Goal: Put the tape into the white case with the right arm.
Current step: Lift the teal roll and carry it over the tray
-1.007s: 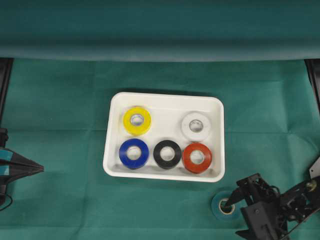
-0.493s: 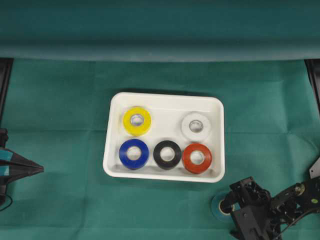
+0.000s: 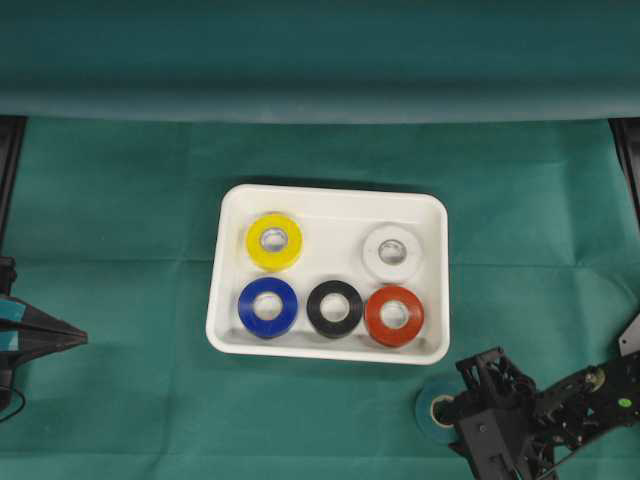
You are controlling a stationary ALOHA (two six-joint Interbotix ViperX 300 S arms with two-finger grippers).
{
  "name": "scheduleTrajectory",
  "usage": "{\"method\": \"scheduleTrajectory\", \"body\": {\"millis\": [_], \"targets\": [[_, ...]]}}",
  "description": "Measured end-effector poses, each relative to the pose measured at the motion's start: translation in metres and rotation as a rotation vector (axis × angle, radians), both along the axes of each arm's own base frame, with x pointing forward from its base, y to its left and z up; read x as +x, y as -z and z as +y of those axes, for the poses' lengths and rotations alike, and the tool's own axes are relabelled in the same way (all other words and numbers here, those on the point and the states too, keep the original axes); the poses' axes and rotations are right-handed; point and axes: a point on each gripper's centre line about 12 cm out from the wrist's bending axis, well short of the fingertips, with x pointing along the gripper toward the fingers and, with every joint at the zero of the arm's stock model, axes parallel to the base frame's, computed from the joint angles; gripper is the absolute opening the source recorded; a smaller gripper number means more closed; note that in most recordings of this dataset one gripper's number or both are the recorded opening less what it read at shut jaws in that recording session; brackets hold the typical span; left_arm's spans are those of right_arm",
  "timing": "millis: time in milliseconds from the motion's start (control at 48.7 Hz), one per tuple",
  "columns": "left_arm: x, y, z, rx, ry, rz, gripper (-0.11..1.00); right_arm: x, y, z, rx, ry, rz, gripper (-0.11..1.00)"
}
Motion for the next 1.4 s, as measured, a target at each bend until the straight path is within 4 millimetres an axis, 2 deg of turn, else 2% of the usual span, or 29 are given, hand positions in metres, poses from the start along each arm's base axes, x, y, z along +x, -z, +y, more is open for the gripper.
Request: {"method": "scheduleTrajectory", "body": {"millis": [534, 986, 1253, 1397], "targets": [[0.000, 0.000, 0.000, 0.001, 0.000, 0.002, 0.00, 0.003, -0.003, 0.000, 0.003, 0.003, -0.011, 0.02], [0.000, 0.000, 0.000, 0.001, 0.000, 0.002, 0.00, 0.006, -0.053, 0.002, 0.042, -0.001, -0.178, 0.02], [0.000, 0.000, 0.000, 0.001, 0.000, 0.002, 0.00, 0.005, -0.052, 0.000, 0.025, 0.011, -0.166, 0.02], [0.000, 0.000, 0.000, 0.000, 0.000, 0.000, 0.00, 0.013, -0.049, 0.002, 0.023, 0.012, -0.154, 0.02]]}}
